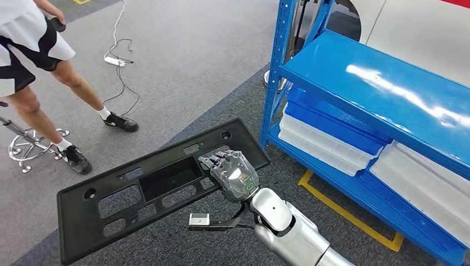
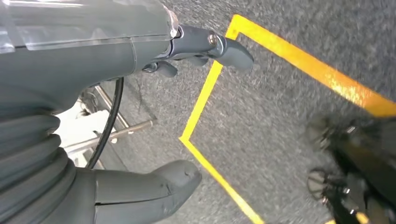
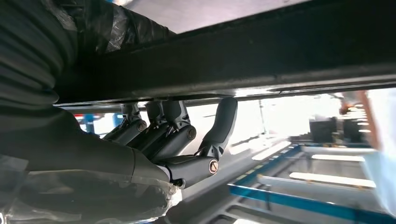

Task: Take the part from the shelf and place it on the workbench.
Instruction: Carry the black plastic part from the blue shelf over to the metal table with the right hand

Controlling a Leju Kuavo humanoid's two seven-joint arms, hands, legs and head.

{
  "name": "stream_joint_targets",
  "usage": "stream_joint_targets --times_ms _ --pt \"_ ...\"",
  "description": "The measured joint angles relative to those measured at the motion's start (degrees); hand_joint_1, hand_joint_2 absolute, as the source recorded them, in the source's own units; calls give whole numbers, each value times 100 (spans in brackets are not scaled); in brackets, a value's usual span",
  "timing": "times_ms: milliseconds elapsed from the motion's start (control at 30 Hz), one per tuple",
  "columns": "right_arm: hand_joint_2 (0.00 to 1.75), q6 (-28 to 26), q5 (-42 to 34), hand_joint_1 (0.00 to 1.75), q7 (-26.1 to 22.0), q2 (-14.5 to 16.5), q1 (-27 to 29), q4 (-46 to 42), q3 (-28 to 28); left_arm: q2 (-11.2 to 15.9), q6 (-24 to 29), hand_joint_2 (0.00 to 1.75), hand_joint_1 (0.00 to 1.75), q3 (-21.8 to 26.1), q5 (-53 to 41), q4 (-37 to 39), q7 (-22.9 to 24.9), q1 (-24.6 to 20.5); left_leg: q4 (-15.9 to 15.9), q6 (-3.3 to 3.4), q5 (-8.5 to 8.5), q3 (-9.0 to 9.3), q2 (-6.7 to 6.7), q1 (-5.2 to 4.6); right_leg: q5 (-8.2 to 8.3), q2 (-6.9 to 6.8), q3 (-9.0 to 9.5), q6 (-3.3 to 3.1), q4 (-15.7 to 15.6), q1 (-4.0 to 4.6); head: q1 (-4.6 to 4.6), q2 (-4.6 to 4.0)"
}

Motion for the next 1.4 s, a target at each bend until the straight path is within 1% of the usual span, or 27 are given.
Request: stream_joint_targets --times_ms 67,100,167,233,267,300,367,433,500,533,567,600,667,733,800,867,900,967,1000,1067,1100,1133,1200,1267,1300,1367,1400 --pt "175 36 2 175 6 -25 29 -33 4 0 21 175 0 -1 -43 0 -7 -15 655 -32 -251 -292 101 15 -15 -187 -8 -12 16 14 0 0" --pt "175 49 3 175 9 -36 46 -39 6 0 26 175 0 -1 -57 0 -9 -12 718 -40 -227 -306 118 21 -26 -272 -10 -10 25 16 0 0" --pt "175 57 3 175 11 -46 65 -59 11 2 28 175 0 -1 -73 0 -9 6 172 -35 83 21 218 27 -54 -423 -1 11 46 17 0 0" --pt "175 58 3 175 13 -49 63 -94 15 2 28 175 0 -2 -79 0 -10 6 -589 21 318 435 477 -11 -84 -551 22 53 61 40 2 0" --pt "175 59 3 175 14 -50 60 -109 16 2 29 175 0 -2 -80 0 -11 0 -795 60 360 539 557 -34 -95 -609 32 80 65 57 2 0" --pt "175 59 3 175 15 -52 59 -120 18 1 30 175 0 -2 -82 0 -12 -5 -851 97 348 552 572 -57 -100 -665 40 107 62 73 3 0" --pt "175 63 3 175 15 -53 58 -140 25 1 35 175 0 -2 -97 0 -13 7 -865 167 385 536 425 -57 -113 -756 57 171 52 83 2 0" --pt "175 68 3 175 15 -58 56 -166 29 -3 47 175 0 -2 -111 0 -13 16 -910 238 425 537 300 -30 -250 -564 16 234 202 56 4 0" --pt "175 75 -1 175 17 -77 59 -187 29 -6 62 175 0 -2 -115 0 -11 5 -933 294 459 528 180 -14 -605 -206 -238 271 789 23 6 0" --pt "175 82 -2 175 21 -92 69 -194 29 -6 69 175 0 -2 -116 0 -10 -2 -930 310 468 514 110 -14 -788 -101 -427 280 1184 18 6 0" --pt "175 93 -3 175 26 -109 84 -194 30 -7 73 175 0 -2 -116 0 -9 -5 -924 320 474 504 29 -17 -891 -53 -587 286 1501 17 6 0" --pt "175 105 -3 175 33 -124 97 -194 31 -7 77 175 0 -2 -116 0 -4 -5 -914 323 477 497 -56 -19 -884 -31 -670 286 1648 15 6 0" --pt "175 126 -3 175 41 -139 109 -196 31 -8 81 175 0 -2 -116 0 7 -3 -883 317 475 493 -231 -20 -547 27 -522 265 1284 6 7 0" --pt "175 139 -3 175 46 -141 106 -200 31 -15 83 175 0 -2 -118 0 11 -8 -834 287 466 472 -386 -22 -185 301 -199 227 535 -19 5 0" --pt "175 151 -2 175 51 -144 101 -207 31 -20 86 175 0 -1 -117 0 19 -8 -814 219 477 419 -522 -18 -84 484 -54 207 179 -22 5 0" --pt "175 161 1 175 57 -143 92 -213 32 -20 109 175 0 9 -97 0 66 8 -836 132 511 375 -643 -1 -70 377 -42 175 139 -15 8 0" --pt "175 167 3 175 62 -138 84 -214 33 -24 122 175 0 19 -80 1 100 18 -816 97 499 355 -587 -1 -51 305 -27 141 102 -22 5 0" --pt "175 180 3 175 68 -126 62 -221 33 -28 139 175 0 50 -47 2 155 17 -527 36 309 215 -265 -12 -14 138 11 67 27 -44 -8 0" --pt "175 188 3 175 71 -123 53 -223 33 -31 137 175 0 67 -34 2 166 8 -215 10 132 76 -67 -14 -11 52 20 45 15 -33 -15 0" --pt "175 215 10 175 74 -108 39 -214 36 -26 130 175 0 97 -10 2 168 -13 493 -37 -186 -253 86 7 -21 -135 17 24 22 -15 -19 0" --pt "175 235 21 175 80 -79 23 -191 44 -20 119 175 0 110 -3 2 160 -16 675 -55 -223 -330 107 19 -30 -227 14 22 28 -10 -19 0" --pt "175 254 34 175 90 -29 -7 -156 58 -11 105 175 0 122 1 2 150 -11 634 -65 -151 -293 126 27 -42 -310 14 24 35 -8 -19 0" --pt "175 286 63 175 119 133 -101 -58 101 10 82 175 0 150 11 2 133 0 -42 -55 185 92 261 27 -70 -447 30 47 48 -4 -20 0" --pt "175 300 87 175 143 308 -211 44 129 28 77 175 0 184 33 2 129 -13 -698 13 390 445 472 -23 -102 -565 51 94 56 27 -19 0" --pt "175 302 97 175 150 379 -262 93 135 32 78 175 0 203 45 2 129 -19 -841 52 414 509 523 -49 -113 -621 60 121 57 42 -18 0" --pt "175 304 108 175 154 489 -330 173 151 34 79 175 0 238 60 2 129 -6 -873 124 422 489 413 -72 -121 -734 83 181 40 56 -17 0" --pt "175 304 109 175 154 532 -349 206 160 34 79 175 0 249 62 2 129 8 -894 156 438 489 348 -56 -142 -706 96 215 49 47 -17 0"
